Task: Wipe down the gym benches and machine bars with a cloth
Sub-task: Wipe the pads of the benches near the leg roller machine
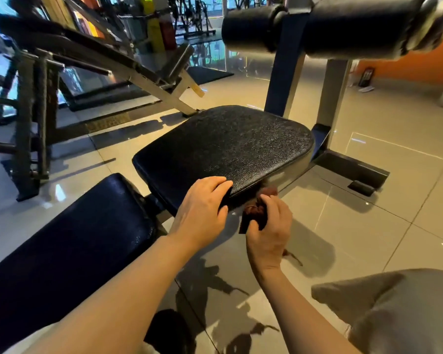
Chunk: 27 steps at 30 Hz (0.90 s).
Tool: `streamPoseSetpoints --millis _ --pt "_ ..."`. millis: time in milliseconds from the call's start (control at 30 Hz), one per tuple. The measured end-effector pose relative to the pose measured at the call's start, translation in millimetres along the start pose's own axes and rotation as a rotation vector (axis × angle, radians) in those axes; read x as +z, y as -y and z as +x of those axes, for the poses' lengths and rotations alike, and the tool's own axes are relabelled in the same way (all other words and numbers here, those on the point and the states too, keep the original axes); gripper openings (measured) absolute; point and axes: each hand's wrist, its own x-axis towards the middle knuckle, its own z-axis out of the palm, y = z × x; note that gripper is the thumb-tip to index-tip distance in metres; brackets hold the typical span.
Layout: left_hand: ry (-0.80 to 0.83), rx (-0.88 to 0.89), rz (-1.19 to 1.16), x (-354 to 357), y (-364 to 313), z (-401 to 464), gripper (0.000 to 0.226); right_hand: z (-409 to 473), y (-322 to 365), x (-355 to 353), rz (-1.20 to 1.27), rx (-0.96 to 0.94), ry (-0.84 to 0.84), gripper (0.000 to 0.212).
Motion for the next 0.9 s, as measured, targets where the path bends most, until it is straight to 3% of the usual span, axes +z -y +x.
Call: streamPoseSetpoints --millis 100,167,233,433,500,700,833,900 --pt "0.018 0.037 0.013 3 -5 10 0.056 10 -3 9 0.013 -0.185 0.037 0.042" --pt "0.054 0.024 0.012 6 -8 11 0.057 13 -16 11 0.010 -0.022 0.107 0.037" --pt "0.055 0.006 0.001 8 -11 12 0.057 11 -25 4 0.014 0.158 0.069 0.034" --pt "0.032 -0.025 -0.005 12 -16 18 0.055 46 -7 5 0.100 0.092 -0.130 0.051" --pt "0.029 -0.050 -0.025 13 -18 18 0.055 46 3 11 0.137 0.167 -0.132 0.050" --pt "0.053 -0.095 -0.041 9 -21 21 0.054 16 9 7 0.159 0.086 -0.060 0.052" --pt "0.078 -0.091 -0.026 8 -23 18 0.058 60 4 -5 0.183 0.254 -0.139 0.048" --pt "0.090 -0.100 -0.026 10 -23 15 0.061 62 5 -5 0.174 0.252 -0.125 0.046"
